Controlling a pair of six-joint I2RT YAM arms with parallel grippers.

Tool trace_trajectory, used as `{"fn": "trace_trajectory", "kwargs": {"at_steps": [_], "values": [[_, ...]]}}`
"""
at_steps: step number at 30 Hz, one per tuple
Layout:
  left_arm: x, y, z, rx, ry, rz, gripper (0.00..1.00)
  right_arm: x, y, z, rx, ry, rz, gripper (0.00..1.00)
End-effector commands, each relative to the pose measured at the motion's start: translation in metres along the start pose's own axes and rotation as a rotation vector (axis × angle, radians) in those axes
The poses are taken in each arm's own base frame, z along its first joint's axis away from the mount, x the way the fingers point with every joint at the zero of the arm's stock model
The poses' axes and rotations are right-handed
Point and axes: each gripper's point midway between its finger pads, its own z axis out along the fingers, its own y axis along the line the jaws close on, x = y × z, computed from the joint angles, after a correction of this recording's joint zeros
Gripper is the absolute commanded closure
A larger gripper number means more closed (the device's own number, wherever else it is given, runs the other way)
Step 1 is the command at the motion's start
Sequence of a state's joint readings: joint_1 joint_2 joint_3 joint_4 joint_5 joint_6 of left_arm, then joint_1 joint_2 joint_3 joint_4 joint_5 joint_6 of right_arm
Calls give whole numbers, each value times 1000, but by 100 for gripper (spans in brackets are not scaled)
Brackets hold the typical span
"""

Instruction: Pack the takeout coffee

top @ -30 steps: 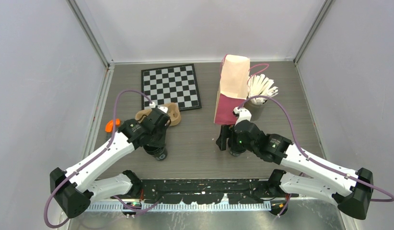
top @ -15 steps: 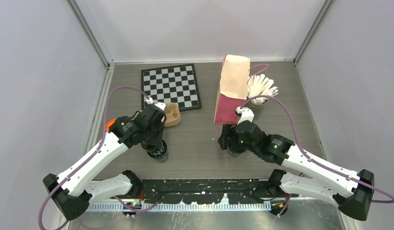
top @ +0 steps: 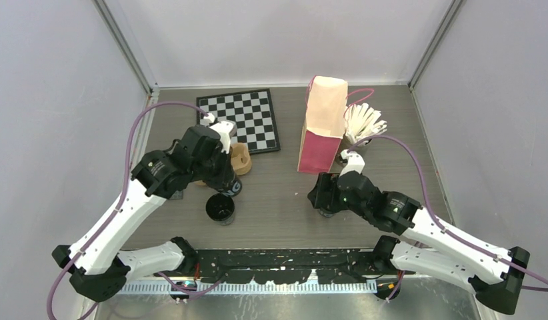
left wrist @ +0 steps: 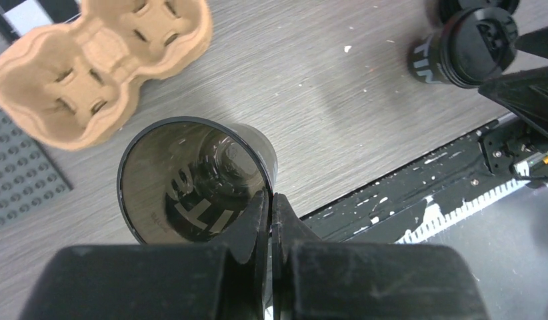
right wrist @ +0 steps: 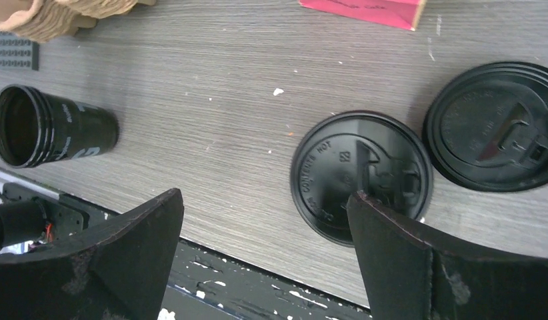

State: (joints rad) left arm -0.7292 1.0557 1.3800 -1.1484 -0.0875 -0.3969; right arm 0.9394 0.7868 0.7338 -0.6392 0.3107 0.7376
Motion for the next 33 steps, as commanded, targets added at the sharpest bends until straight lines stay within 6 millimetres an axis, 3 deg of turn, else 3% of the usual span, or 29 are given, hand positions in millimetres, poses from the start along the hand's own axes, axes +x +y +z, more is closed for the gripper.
{"fn": "trace_trajectory", "kwargs": {"at_steps": [1,8,12,16,26,33], "values": [[-13,-33,9,136,-41,54,100,-14,-17,-13,86,-63,82,2],[11,-72,41,170,-17,152,100,-32,-49,-33,254,-177,225,0],[25,-102,63,210,-41,209,100,-49,-64,-43,362,-235,196,1],[43,-116,82,190,1,265,100,-71,-86,-58,511,-335,153,8],[80,-127,126,122,41,366,100,-63,-128,-55,636,-367,225,22],[92,-135,144,84,77,409,100,-58,-145,-28,694,-224,235,22]]}}
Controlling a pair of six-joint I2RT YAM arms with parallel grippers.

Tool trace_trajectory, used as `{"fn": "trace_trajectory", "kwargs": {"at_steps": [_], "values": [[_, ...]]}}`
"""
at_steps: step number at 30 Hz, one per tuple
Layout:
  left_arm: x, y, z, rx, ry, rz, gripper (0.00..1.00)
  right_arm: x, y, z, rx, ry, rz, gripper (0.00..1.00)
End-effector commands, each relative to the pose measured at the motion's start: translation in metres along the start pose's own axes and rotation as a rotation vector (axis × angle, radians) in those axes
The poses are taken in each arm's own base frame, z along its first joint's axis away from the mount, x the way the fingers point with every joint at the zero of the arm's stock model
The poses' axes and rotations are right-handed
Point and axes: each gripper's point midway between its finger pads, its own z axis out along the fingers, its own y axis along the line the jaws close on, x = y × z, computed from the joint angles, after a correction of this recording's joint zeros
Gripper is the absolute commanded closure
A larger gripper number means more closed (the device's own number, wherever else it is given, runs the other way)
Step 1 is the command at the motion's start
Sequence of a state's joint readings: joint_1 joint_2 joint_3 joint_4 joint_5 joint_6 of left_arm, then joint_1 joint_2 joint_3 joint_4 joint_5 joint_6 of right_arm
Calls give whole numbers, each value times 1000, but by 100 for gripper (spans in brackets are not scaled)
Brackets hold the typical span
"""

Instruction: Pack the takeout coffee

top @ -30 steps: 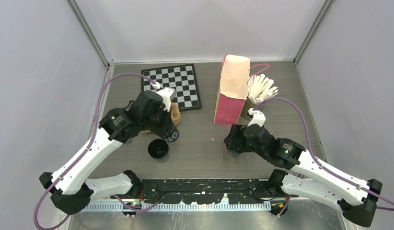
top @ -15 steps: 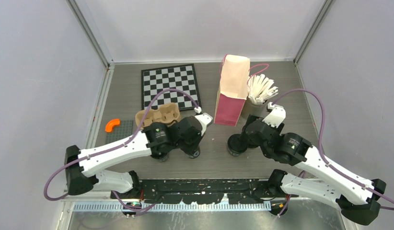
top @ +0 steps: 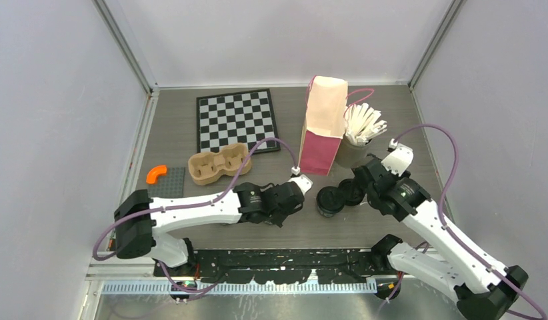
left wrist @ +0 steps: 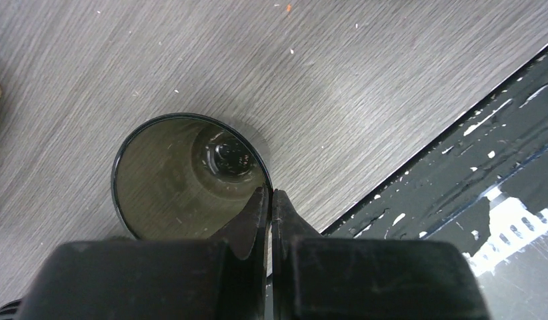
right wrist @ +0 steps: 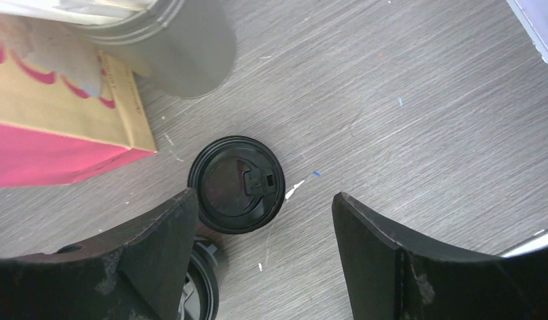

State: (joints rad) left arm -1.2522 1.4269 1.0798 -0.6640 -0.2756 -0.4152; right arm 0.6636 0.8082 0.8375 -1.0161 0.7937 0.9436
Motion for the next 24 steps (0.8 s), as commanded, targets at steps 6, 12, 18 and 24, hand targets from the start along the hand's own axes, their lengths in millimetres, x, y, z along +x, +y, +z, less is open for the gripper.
{"fn": "trace_trajectory", "kwargs": {"at_steps": [6,12,18,24], "values": [[-24,-14,7,-19,-72,-2,89,34,8,39,-6,183,65,19],[-47,-17,-14,12,-148,-26,69,55,2,52,-22,223,148,39],[-63,-7,-58,27,-213,-45,45,56,-3,60,12,220,155,62],[-41,38,-87,-127,-186,-10,20,54,2,68,-4,201,156,73]]}}
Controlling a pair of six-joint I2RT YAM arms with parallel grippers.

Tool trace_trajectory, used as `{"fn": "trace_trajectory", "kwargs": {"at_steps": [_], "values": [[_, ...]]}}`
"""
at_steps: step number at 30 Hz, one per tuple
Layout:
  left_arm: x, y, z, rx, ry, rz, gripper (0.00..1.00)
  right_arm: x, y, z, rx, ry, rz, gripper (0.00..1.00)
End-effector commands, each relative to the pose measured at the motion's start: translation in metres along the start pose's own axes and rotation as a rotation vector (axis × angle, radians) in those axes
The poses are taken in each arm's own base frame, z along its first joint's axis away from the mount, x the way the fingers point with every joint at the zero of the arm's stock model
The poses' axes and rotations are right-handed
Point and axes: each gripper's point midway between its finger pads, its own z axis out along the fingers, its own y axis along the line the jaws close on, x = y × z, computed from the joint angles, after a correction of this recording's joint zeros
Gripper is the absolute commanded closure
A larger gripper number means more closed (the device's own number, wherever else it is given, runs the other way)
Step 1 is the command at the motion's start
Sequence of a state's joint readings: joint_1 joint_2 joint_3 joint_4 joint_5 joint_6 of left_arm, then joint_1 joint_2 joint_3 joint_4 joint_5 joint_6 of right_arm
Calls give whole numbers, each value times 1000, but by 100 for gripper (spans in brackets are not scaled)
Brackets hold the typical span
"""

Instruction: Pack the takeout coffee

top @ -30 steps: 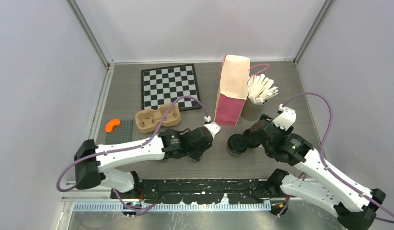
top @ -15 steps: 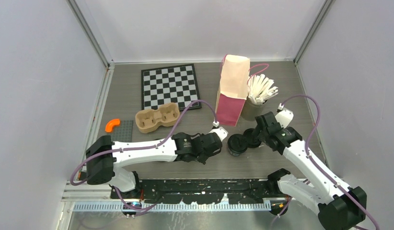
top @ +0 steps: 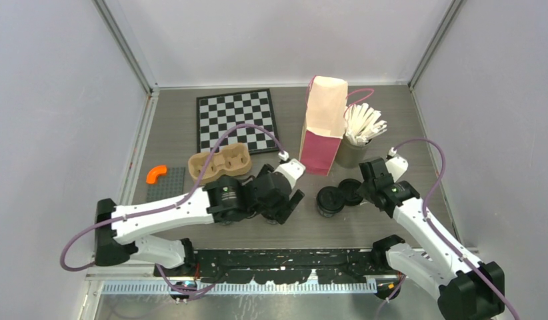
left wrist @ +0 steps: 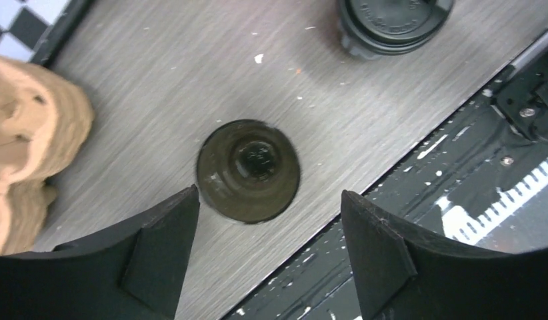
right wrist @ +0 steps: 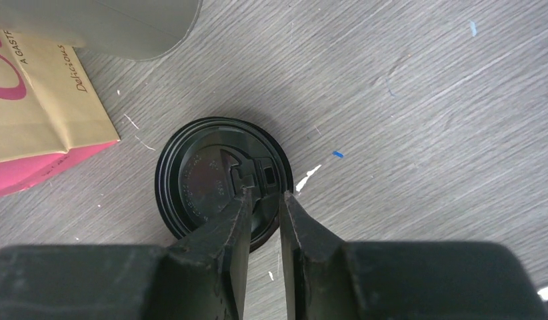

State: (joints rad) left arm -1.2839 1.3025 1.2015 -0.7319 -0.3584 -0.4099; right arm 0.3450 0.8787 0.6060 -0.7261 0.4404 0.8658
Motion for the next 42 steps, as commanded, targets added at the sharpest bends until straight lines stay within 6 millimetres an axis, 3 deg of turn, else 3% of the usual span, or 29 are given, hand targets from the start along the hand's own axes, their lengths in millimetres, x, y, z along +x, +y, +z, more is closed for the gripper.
{"fn": "trace_trajectory", "kwargs": {"at_steps": [1,4,14,21,25,31,42], "values": [[7,43,-32,-159,2,37,15,-8,13,7,-35,-29,17,73],[18,60,-43,-213,18,61,1,-6,14,13,-20,-13,1,72],[52,76,-53,-166,-53,61,0,-1,0,19,30,-25,6,68],[47,83,-70,-158,-111,36,0,-4,-10,11,48,-40,5,64],[53,87,-75,-170,-88,33,0,-3,-10,13,52,-37,13,65],[63,91,-75,-182,-72,24,0,1,-1,19,31,-17,33,67],[64,95,-75,-205,-66,24,0,5,-5,28,58,-23,50,71]]}}
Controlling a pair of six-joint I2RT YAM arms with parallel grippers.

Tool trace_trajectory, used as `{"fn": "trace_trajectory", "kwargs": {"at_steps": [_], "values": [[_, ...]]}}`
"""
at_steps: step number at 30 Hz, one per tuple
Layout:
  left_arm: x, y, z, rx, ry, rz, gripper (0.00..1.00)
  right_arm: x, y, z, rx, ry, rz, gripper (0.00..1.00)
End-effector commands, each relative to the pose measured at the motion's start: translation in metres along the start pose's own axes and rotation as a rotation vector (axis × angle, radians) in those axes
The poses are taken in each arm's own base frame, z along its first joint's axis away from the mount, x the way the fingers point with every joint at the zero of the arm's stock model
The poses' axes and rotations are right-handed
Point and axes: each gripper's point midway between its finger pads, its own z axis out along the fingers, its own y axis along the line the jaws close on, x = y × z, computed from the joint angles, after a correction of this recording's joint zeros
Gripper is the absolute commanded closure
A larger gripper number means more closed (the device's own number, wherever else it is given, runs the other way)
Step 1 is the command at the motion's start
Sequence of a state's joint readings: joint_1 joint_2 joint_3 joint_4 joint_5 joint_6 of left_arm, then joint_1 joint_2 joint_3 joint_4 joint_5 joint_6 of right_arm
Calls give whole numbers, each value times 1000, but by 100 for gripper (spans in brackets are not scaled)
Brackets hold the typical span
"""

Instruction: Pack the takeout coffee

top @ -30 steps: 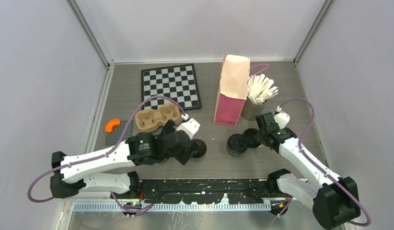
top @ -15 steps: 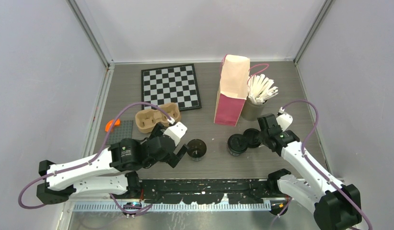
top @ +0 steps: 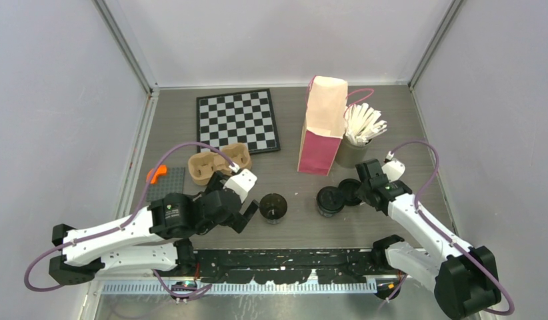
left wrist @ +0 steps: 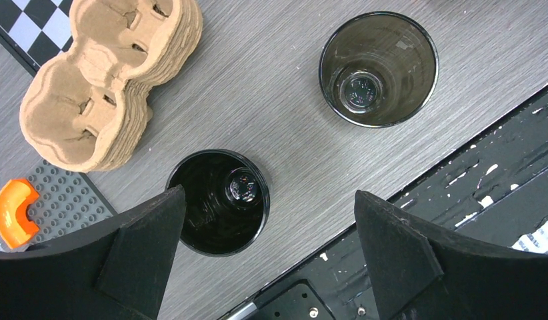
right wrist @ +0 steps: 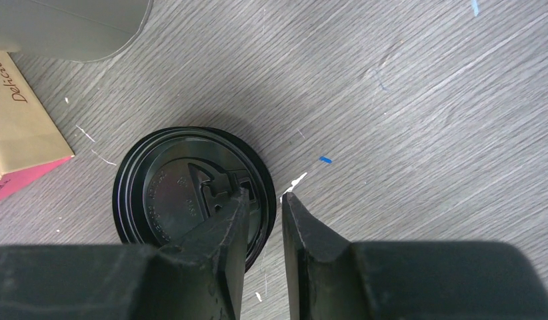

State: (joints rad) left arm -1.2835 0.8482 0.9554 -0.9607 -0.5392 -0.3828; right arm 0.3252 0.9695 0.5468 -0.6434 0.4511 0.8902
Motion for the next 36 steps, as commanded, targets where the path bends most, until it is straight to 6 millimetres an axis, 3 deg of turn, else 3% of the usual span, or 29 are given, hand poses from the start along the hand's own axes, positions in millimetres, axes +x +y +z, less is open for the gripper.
{"fn": "trace_trajectory", "kwargs": {"at_steps": [1,13,20,31,36], "values": [[-4,6,-2,-31,-17,-11,0,-10,4,2,-9,-50,40,73],[-2,9,-1,-60,-2,-3,0,-12,2,1,-21,-64,44,99],[-3,11,-1,-71,-2,-1,0,-24,2,-9,-27,-97,50,100],[-6,37,-15,-161,-72,-84,0,-42,5,-43,-85,-118,37,100],[-9,34,-20,-110,-121,-108,1,-44,10,-53,-145,-117,35,99]]}}
